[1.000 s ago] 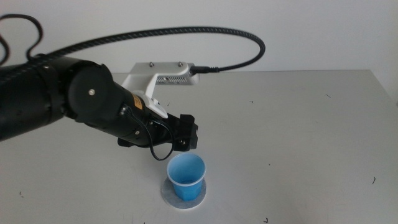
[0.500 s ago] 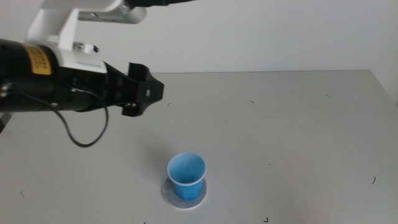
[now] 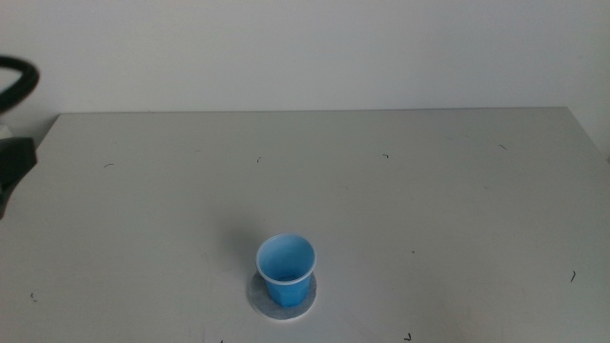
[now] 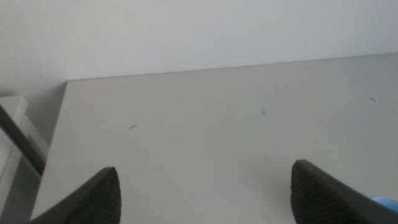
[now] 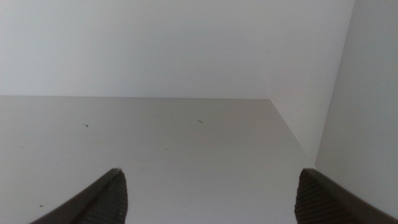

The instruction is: Place an empty cup on a cup mat.

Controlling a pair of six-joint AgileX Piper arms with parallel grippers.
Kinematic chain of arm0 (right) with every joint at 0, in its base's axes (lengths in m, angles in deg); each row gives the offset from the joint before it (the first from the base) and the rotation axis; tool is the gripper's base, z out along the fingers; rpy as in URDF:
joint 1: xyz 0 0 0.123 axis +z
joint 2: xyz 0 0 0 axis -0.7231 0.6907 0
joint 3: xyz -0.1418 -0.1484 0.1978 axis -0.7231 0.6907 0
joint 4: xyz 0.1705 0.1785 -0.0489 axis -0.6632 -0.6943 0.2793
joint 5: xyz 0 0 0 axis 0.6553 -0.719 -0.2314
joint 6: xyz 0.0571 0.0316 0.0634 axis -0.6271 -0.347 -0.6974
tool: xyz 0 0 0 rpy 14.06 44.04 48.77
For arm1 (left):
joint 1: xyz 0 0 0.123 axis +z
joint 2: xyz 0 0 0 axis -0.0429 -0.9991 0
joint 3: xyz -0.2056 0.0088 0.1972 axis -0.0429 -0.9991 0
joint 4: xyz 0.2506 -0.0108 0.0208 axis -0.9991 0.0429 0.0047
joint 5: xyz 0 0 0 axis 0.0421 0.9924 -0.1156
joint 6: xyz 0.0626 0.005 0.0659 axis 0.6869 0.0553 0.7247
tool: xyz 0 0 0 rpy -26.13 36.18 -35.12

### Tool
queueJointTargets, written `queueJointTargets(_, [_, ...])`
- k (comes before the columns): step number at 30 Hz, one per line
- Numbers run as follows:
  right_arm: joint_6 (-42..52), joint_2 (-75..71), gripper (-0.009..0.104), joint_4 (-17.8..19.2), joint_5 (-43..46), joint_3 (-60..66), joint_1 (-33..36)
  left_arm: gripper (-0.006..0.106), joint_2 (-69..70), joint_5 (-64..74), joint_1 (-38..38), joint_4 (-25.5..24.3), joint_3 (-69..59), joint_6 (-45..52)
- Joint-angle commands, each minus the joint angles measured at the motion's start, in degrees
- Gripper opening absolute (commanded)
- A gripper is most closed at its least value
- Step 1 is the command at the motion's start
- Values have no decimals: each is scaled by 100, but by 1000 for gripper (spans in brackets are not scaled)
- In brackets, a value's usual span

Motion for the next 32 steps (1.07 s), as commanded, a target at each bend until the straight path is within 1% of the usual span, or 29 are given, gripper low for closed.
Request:
queueJointTargets(1, [49, -110, 94, 52, 446, -66, 11, 105, 475, -908, 347, 3, -400, -4])
queueJointTargets(8, [49, -110, 94, 52, 446, -66, 11, 105, 1540, -2165, 862, -3, -2126, -4])
queueJointTargets(12, [49, -110, 94, 52, 446, -66, 11, 105, 2106, -2727, 877, -13, -2979, -4])
queueJointTargets(17, [49, -110, 94, 52, 446, -66, 11, 105, 2781, -2971, 870, -5, -3825, -31])
queueJointTargets(26, [49, -110, 94, 52, 446, -66, 11, 105, 4021, -2920, 870, 0, -4641, -42])
queueJointTargets(32, [49, -110, 94, 52, 446, -66, 11, 105, 4028, -2793, 864, -7, -4658, -42])
